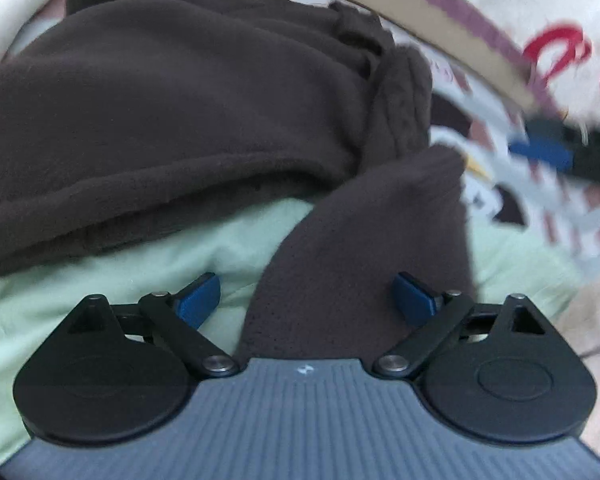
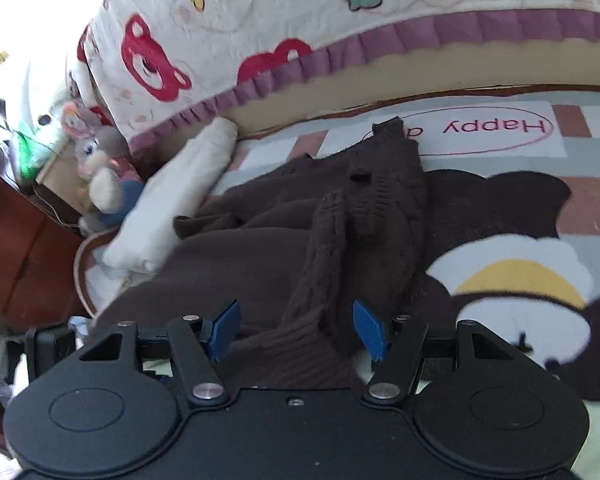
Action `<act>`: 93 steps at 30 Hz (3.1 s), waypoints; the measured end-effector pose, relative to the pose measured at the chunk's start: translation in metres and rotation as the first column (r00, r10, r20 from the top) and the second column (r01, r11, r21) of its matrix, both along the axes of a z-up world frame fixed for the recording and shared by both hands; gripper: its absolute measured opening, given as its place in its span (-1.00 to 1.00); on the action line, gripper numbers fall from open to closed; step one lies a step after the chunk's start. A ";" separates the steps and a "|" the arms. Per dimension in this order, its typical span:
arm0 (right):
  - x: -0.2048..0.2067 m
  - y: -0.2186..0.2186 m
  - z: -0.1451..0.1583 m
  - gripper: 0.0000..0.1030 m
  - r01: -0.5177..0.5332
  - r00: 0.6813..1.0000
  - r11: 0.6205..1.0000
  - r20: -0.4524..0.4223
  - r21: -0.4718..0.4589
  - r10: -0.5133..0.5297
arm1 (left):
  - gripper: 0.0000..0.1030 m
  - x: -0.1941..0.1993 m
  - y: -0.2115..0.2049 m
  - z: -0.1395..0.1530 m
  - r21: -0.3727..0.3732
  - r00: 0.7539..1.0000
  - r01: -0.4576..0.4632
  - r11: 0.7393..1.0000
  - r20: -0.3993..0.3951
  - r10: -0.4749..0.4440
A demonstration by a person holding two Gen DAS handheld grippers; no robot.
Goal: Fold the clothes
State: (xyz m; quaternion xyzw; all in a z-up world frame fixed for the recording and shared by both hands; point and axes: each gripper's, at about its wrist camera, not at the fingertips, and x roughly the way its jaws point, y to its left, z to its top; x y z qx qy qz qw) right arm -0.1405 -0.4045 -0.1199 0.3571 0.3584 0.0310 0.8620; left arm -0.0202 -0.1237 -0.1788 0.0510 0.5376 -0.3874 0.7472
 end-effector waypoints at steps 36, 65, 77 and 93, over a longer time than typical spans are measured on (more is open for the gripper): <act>0.128 0.008 -0.073 0.05 0.064 0.959 0.931 -0.237 -0.359 -0.157 | 0.35 0.025 0.140 0.059 -0.094 0.769 -0.580 0.809 0.265 0.582; -0.128 -0.071 0.043 0.10 0.259 0.915 0.784 -0.116 -0.565 -0.386 | 0.35 0.031 0.091 0.065 -0.098 0.867 -0.425 0.900 0.241 0.436; -0.047 -0.120 -0.006 0.23 0.303 0.948 0.867 0.032 -0.395 -0.316 | 0.44 0.060 -0.041 0.079 -0.013 0.918 -0.087 0.996 0.386 0.085; -0.001 -0.159 -0.095 0.36 0.185 0.949 0.893 -0.163 -0.409 -0.271 | 0.46 0.112 -0.089 0.052 0.138 0.953 -0.120 0.983 0.294 0.075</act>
